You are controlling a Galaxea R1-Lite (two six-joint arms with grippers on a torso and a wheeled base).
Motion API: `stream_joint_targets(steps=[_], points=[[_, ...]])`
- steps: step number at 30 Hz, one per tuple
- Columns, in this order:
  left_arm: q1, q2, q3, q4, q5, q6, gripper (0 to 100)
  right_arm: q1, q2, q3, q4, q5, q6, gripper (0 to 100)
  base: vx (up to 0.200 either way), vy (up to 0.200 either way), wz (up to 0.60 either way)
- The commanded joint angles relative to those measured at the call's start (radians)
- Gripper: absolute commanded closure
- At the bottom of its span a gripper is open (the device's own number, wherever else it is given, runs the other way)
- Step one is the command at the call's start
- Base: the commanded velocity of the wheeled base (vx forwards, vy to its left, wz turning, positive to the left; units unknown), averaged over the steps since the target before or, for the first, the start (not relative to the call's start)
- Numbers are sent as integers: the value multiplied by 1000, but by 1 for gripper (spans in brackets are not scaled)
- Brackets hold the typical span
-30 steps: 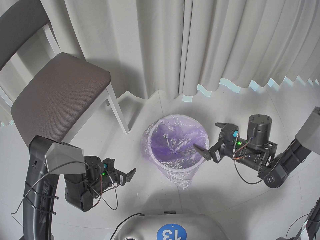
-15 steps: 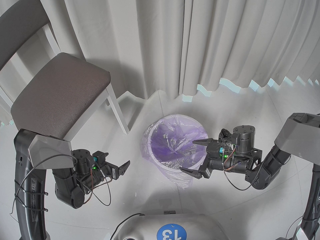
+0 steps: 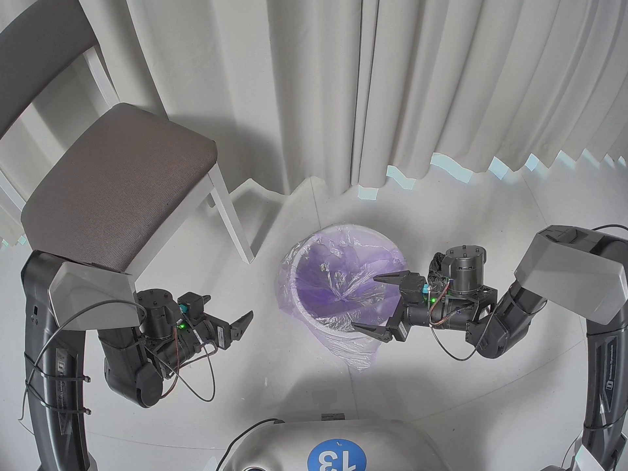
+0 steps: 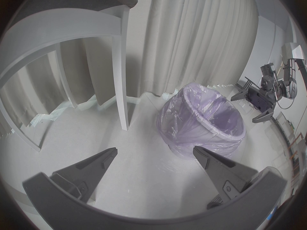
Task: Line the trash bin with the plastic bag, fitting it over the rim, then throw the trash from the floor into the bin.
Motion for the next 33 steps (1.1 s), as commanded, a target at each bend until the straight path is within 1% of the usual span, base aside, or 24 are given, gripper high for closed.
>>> stream_joint_targets(steps=[1, 7, 16, 17, 30, 33], points=[[-3, 6, 1, -18, 0, -1, 0, -7, 37, -20, 0, 7, 6, 0, 0, 0, 0], [-6, 26, -2, -18, 0, 1, 0, -7, 53, -57, 36, 10, 9, 0, 0, 0, 0], [-8, 27, -2, -18, 0, 1, 0, 5, 76, -63, 33, 10, 7, 0, 0, 0, 0], [-10, 27, -2, -18, 0, 1, 0, 5, 76, -63, 33, 10, 7, 100, 0, 0, 0], [-13, 34, -2, -18, 0, -1, 0, 8, 68, -52, 28, 10, 7, 100, 0, 0, 0], [-13, 30, -2, -18, 2, -1, 0, 22, 28, -21, 27, 14, 9, 100, 0, 0, 0]])
